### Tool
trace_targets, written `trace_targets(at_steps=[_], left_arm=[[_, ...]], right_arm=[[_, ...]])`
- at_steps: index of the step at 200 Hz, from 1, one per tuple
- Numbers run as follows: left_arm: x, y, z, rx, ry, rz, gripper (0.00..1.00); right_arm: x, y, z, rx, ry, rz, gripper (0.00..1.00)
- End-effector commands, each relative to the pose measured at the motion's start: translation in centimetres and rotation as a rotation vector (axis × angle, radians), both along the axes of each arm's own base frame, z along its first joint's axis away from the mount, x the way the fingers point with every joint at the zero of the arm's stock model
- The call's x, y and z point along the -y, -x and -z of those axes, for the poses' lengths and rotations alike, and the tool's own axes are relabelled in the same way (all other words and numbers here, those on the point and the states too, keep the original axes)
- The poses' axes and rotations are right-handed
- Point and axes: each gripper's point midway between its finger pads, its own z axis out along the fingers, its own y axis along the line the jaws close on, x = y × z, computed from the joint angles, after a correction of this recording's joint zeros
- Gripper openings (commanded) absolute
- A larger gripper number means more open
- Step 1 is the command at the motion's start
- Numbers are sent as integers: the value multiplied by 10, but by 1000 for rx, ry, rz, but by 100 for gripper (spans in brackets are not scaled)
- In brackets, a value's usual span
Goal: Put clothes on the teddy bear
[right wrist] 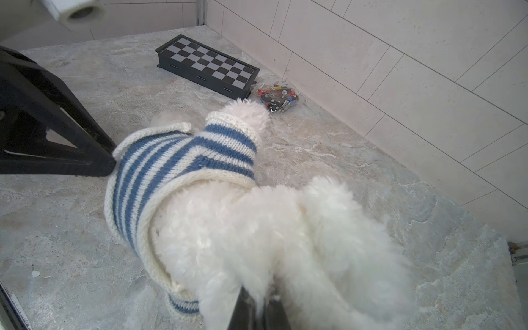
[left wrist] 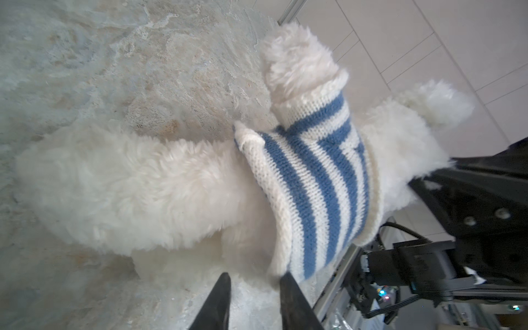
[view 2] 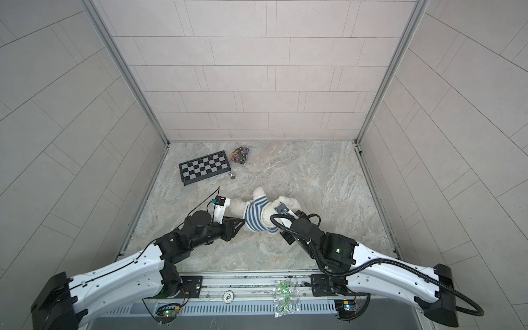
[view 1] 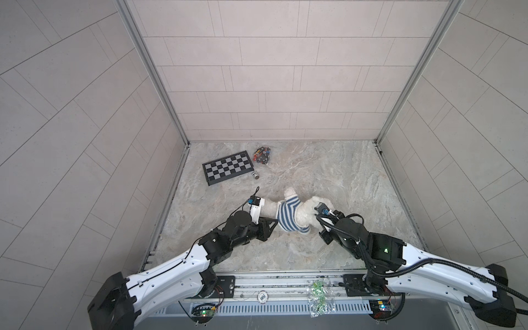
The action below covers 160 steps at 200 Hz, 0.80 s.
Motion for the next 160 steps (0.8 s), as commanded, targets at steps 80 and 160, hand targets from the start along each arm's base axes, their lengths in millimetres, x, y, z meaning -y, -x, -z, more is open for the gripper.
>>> trace_targets(at_steps=[80, 160], left_arm=[[1, -30, -42, 61, -60, -93, 43], [9, -39, -35, 34, -27, -123, 9]], right_arm=[[-9, 4, -20, 71, -69, -53, 0], [-7, 2, -20, 90, -64, -34, 0]])
